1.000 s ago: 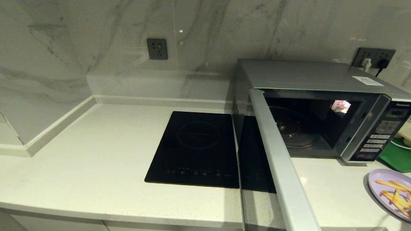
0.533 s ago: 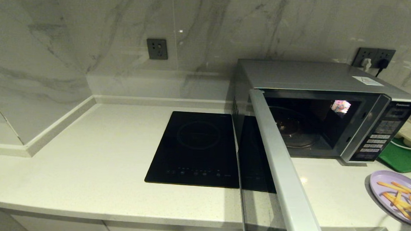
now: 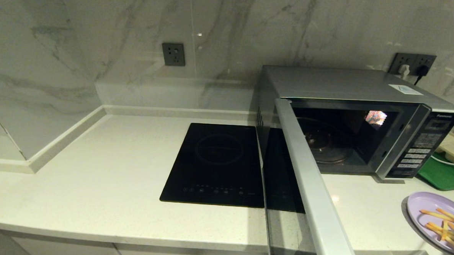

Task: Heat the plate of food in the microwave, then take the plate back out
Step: Put the plate in the microwave oven

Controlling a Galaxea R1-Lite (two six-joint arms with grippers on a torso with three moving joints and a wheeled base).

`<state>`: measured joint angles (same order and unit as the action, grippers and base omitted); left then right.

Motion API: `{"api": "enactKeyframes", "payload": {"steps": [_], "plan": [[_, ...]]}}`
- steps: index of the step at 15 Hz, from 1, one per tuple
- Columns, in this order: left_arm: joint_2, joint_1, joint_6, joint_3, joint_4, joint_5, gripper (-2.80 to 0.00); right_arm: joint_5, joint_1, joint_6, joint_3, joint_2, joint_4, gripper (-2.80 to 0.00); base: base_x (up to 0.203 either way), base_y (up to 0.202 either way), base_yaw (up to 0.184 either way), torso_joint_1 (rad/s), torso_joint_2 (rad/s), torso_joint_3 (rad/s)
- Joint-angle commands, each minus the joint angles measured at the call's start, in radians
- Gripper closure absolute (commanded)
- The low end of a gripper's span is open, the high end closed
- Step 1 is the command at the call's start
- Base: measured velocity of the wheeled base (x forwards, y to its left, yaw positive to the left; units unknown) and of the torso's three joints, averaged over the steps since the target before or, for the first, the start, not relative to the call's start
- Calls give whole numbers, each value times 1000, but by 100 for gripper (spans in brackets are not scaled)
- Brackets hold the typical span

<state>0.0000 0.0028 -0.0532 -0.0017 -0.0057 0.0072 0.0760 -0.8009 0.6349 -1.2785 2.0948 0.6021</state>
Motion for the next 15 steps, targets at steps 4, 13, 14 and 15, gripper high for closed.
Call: {"api": "enactKeyframes", "payload": {"steps": [4, 13, 14, 15], "plan": [[0, 0, 0, 0, 0, 0, 0, 61, 2, -15, 3, -53, 5, 0, 0, 0, 0, 0, 0, 0], [0, 0, 0, 0, 0, 0, 0, 214, 4, -174, 93, -207, 12, 0, 0, 0, 0, 0, 0, 0], [0, 0, 0, 0, 0, 0, 0, 228, 6, -177, 96, -216, 14, 0, 0, 0, 0, 0, 0, 0], [0, 0, 0, 0, 0, 0, 0, 251, 7, -182, 97, -230, 22, 0, 0, 0, 0, 0, 0, 0]]}}
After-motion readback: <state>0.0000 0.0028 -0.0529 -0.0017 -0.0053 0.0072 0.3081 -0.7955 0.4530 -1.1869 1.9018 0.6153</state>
